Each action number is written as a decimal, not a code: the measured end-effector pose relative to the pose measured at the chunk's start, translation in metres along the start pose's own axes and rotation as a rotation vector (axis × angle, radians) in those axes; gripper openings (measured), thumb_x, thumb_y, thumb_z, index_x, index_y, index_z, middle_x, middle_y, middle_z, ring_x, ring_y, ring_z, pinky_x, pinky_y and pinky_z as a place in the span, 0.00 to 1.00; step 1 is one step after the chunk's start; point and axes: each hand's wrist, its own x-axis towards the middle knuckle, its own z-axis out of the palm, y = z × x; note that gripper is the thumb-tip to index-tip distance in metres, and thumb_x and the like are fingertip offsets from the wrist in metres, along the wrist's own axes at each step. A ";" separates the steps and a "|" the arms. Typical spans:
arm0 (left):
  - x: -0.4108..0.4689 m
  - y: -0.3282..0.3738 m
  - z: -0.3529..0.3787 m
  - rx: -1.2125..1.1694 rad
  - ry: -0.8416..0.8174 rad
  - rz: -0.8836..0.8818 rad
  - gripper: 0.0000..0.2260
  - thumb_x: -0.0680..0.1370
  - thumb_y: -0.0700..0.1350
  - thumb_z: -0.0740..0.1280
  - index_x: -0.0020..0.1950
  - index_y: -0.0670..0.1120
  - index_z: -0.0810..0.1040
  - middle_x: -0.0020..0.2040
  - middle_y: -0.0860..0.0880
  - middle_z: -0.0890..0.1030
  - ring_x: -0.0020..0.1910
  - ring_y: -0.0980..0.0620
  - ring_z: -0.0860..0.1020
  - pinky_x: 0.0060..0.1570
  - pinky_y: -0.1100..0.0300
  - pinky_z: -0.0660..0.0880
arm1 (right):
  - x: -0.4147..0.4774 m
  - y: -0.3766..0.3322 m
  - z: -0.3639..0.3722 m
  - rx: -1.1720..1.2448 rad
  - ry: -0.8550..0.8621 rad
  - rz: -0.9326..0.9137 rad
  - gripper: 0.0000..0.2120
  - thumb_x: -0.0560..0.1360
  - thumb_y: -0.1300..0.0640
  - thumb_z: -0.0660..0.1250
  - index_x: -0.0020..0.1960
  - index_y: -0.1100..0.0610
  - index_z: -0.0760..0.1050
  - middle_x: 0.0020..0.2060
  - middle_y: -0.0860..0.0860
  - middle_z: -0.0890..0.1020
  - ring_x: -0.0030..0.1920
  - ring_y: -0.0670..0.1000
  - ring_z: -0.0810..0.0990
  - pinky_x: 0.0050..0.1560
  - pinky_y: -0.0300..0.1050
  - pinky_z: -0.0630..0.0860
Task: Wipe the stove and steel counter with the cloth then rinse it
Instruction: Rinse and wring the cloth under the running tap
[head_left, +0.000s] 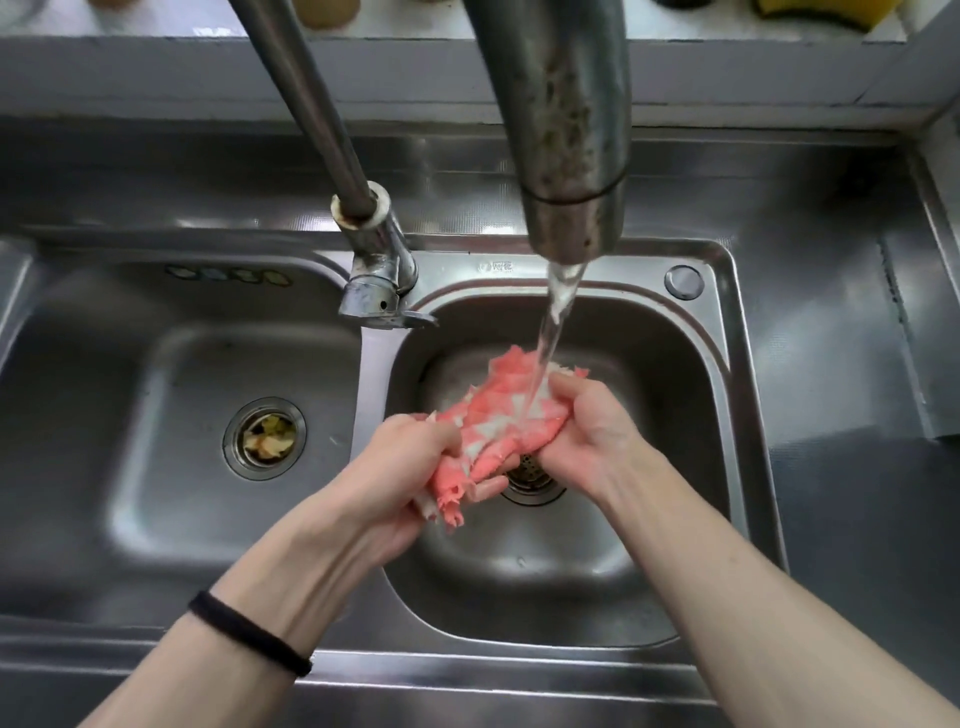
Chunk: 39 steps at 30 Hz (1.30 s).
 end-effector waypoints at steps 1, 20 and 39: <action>0.001 -0.002 -0.001 -0.020 -0.008 -0.015 0.16 0.80 0.26 0.53 0.65 0.28 0.72 0.55 0.30 0.85 0.52 0.36 0.87 0.44 0.48 0.86 | 0.000 -0.001 0.000 -0.013 0.000 0.001 0.19 0.86 0.59 0.54 0.69 0.64 0.77 0.64 0.63 0.83 0.54 0.61 0.86 0.55 0.60 0.81; 0.010 -0.003 0.022 -0.025 -0.152 -0.038 0.15 0.80 0.28 0.60 0.65 0.36 0.78 0.60 0.31 0.82 0.48 0.42 0.86 0.43 0.55 0.86 | 0.011 -0.003 -0.006 -0.375 0.061 0.092 0.11 0.84 0.52 0.62 0.55 0.59 0.76 0.42 0.58 0.83 0.39 0.56 0.80 0.43 0.48 0.75; 0.048 0.004 0.028 -0.001 0.098 0.080 0.08 0.79 0.43 0.63 0.44 0.42 0.79 0.34 0.45 0.81 0.25 0.52 0.77 0.25 0.65 0.71 | -0.028 -0.001 -0.003 -0.776 0.058 -0.269 0.11 0.79 0.61 0.64 0.38 0.52 0.72 0.24 0.46 0.73 0.25 0.44 0.66 0.24 0.37 0.61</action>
